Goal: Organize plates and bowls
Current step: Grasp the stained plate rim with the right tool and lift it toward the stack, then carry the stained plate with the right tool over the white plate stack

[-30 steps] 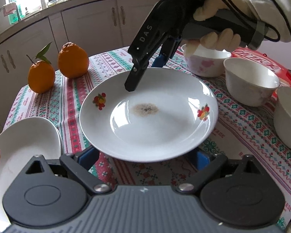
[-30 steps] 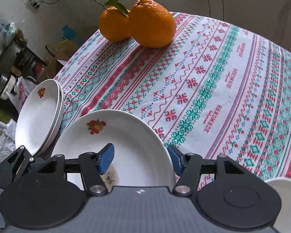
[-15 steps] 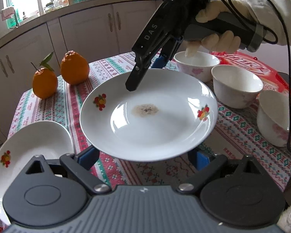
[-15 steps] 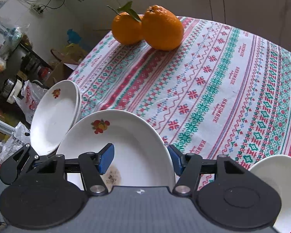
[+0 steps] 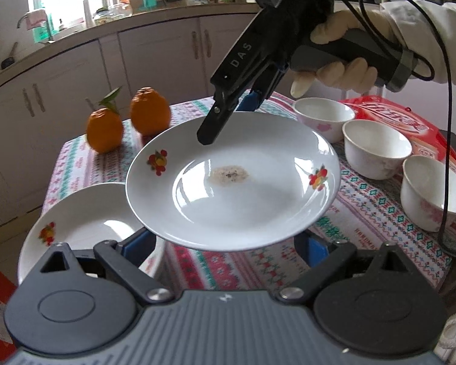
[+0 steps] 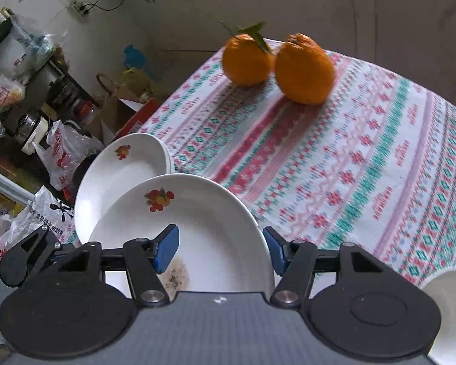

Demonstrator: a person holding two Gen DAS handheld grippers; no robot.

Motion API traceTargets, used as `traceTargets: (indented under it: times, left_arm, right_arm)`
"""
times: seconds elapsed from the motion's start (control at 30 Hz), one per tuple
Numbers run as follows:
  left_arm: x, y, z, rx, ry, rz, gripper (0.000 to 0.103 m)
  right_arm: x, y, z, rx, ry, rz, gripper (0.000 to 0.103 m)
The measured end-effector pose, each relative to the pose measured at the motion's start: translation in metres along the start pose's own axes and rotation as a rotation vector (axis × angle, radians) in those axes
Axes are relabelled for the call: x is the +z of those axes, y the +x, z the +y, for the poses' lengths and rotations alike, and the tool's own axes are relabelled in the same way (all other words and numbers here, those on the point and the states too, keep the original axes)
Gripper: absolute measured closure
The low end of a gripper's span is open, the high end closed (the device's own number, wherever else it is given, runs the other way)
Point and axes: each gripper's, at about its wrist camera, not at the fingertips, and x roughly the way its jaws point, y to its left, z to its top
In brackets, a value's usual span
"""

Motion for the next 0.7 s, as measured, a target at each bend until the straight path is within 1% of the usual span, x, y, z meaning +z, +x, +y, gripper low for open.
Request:
traceTargets:
  times: [0.43,0.7]
  left_arm:
    - [-0.023,-0.025,0.049,0.085,-0.066,0.003,0.006]
    - [-0.038,-0.033,0.074,0.113,-0.108,0.017,0.006]
  right_arm:
    - [0.042,0.050,0.053,0.050,-0.083,0.037,0.037]
    - [0.059,0.079,0.079,0.071,-0.117,0.072,0.037]
